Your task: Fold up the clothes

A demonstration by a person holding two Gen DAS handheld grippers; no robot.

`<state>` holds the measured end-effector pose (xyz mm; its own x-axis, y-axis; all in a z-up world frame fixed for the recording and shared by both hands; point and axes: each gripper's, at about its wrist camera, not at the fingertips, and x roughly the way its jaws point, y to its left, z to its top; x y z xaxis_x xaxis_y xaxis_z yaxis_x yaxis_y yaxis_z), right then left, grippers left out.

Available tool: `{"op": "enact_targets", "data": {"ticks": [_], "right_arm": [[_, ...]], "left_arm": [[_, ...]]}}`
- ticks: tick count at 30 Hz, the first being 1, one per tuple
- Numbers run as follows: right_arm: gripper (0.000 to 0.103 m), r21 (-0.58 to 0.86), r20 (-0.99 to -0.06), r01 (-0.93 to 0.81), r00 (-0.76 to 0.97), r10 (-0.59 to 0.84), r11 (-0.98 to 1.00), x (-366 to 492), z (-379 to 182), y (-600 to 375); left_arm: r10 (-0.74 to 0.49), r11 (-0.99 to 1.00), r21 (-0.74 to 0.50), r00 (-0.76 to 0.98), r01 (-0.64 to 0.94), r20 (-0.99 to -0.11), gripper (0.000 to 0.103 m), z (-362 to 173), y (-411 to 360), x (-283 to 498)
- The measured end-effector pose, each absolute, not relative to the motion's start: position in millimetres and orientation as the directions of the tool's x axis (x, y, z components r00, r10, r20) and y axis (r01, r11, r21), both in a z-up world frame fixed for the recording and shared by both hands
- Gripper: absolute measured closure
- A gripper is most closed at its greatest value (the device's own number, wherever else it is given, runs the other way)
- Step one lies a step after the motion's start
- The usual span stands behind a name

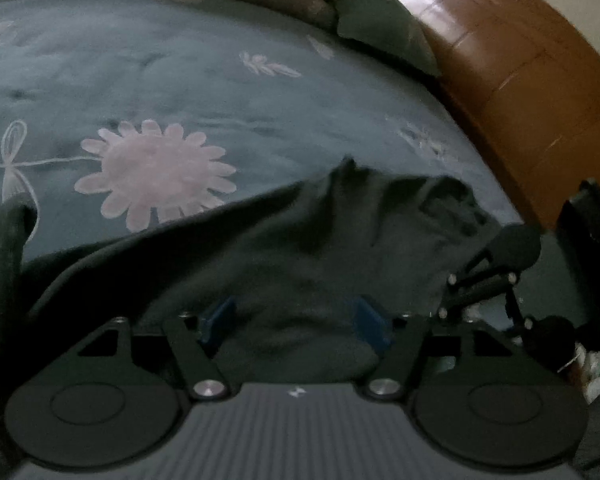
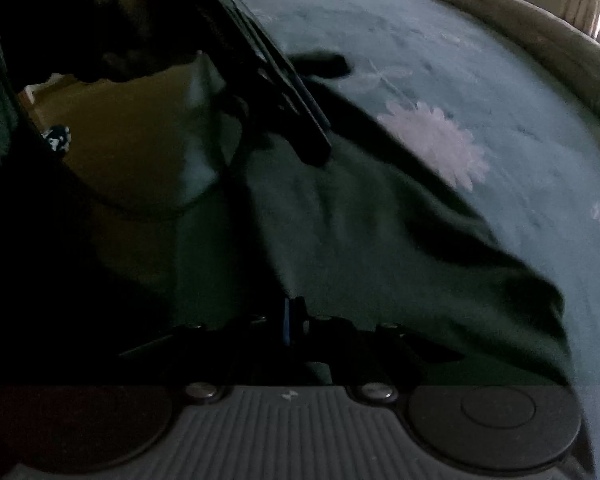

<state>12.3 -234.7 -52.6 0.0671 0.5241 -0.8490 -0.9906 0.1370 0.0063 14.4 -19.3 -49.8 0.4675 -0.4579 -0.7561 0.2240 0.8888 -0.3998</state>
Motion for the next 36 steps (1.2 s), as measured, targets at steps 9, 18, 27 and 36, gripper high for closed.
{"op": "enact_targets", "data": {"ticks": [9, 18, 27, 36], "right_arm": [[0.089, 0.007, -0.831, -0.96, 0.15, 0.536, 0.281, 22, -37, -249], [0.083, 0.063, -0.823, -0.802, 0.294, 0.485, 0.594, 35, -71, -290], [0.069, 0.045, -0.799, -0.615, 0.451, 0.398, 0.787, 34, -45, -345], [0.067, -0.003, -0.797, -0.361, 0.565, 0.215, 0.933, 46, -75, -414]], "left_arm": [[-0.471, 0.882, -0.393, 0.46, 0.261, -0.753, 0.035, -46, -15, 19], [-0.325, 0.946, -0.273, 0.49, 0.178, -0.809, 0.046, -75, 9, 20], [-0.474, 0.877, -0.359, 0.445, 0.32, -0.76, 0.047, -42, -17, 44], [-0.504, 0.851, -0.36, 0.408, 0.382, -0.761, 0.048, -75, -79, 88]]}}
